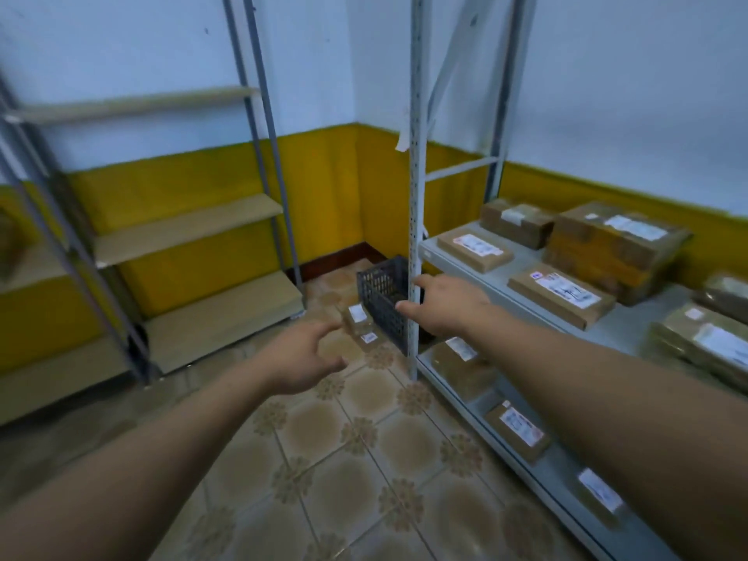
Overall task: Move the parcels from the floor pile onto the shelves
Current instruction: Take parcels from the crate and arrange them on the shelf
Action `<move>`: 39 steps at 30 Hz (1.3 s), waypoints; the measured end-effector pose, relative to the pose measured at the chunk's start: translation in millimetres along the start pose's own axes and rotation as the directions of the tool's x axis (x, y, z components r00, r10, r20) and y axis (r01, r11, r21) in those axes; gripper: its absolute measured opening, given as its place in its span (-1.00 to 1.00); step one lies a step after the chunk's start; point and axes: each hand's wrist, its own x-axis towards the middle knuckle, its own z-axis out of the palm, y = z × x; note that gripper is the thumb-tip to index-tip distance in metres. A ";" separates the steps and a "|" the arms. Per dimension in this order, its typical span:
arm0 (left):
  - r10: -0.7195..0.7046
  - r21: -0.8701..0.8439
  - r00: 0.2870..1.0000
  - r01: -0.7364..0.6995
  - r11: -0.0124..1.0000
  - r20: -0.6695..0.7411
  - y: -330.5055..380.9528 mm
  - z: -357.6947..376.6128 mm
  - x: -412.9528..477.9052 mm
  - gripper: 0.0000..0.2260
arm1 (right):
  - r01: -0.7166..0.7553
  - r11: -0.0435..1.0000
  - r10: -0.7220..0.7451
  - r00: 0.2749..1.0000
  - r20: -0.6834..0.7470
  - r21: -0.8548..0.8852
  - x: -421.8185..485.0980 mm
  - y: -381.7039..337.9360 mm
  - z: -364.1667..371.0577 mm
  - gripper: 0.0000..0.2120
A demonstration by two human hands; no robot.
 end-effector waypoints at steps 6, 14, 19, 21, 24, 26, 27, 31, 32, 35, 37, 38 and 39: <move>-0.006 -0.016 1.000 0.005 1.000 -0.025 -43.6 -25.4 57.4 -0.39 | 0.024 1.000 -0.024 0.999 -0.034 0.003 85.5 -32.0 -0.2 -0.32; -0.037 -0.019 0.999 0.038 0.999 0.021 -90.6 -52.9 211.1 -0.40 | 0.050 0.998 -0.051 0.999 0.003 0.048 244.8 -37.6 19.9 -0.38; -0.100 -0.068 0.992 0.105 0.992 0.075 -139.6 -70.1 299.1 -0.41 | 0.028 0.999 -0.033 0.990 0.134 0.042 341.2 -52.2 31.5 -0.33; -0.117 -0.069 0.988 0.124 0.990 0.099 -166.0 -76.0 331.7 -0.40 | 0.013 0.999 -0.021 0.983 0.180 0.047 379.2 -60.2 35.0 -0.33; -0.109 -0.061 0.984 0.118 0.991 0.143 -206.9 -83.0 387.7 -0.38 | -0.019 0.998 0.004 0.975 0.224 0.065 437.9 -73.0 47.6 -0.33; -0.099 -0.058 0.979 0.111 0.992 0.176 -234.5 -86.1 432.5 -0.39 | -0.064 0.995 0.045 0.974 0.224 0.080 480.5 -81.9 60.8 -0.34; -0.088 -0.061 0.977 0.102 0.993 0.194 -247.9 -87.3 455.7 -0.39 | -0.093 0.992 0.071 0.972 0.222 0.089 501.5 -86.6 68.1 -0.34; -0.053 -0.069 0.952 0.077 0.995 0.300 -307.6 -88.8 551.3 -0.40 | -0.227 0.964 0.188 0.949 0.252 0.137 579.8 -104.9 100.4 -0.32; -0.049 -0.067 0.943 0.075 0.995 0.330 -320.1 -91.0 572.4 -0.40 | -0.263 0.953 0.215 0.939 0.269 0.153 596.4 -109.0 107.7 -0.32; -0.028 -0.051 0.905 0.055 0.997 0.424 -351.8 -98.9 628.6 -0.39 | -0.364 0.914 0.292 0.897 0.332 0.177 635.0 -118.4 122.8 -0.31; -0.003 -0.036 0.871 0.024 0.999 0.492 -365.9 -104.4 666.5 -0.36 | -0.425 0.883 0.341 0.873 0.349 0.199 655.8 -117.2 129.8 -0.33; 0.002 -0.030 0.856 0.016 0.999 0.516 -371.7 -104.6 688.1 -0.34 | -0.450 0.868 0.364 0.864 0.349 0.208 666.9 -113.9 133.4 -0.36; 0.015 -0.033 0.843 0.004 0.999 0.538 -375.8 -104.2 709.2 -0.31 | -0.472 0.855 0.383 0.854 0.352 0.216 678.4 -109.1 137.0 -0.38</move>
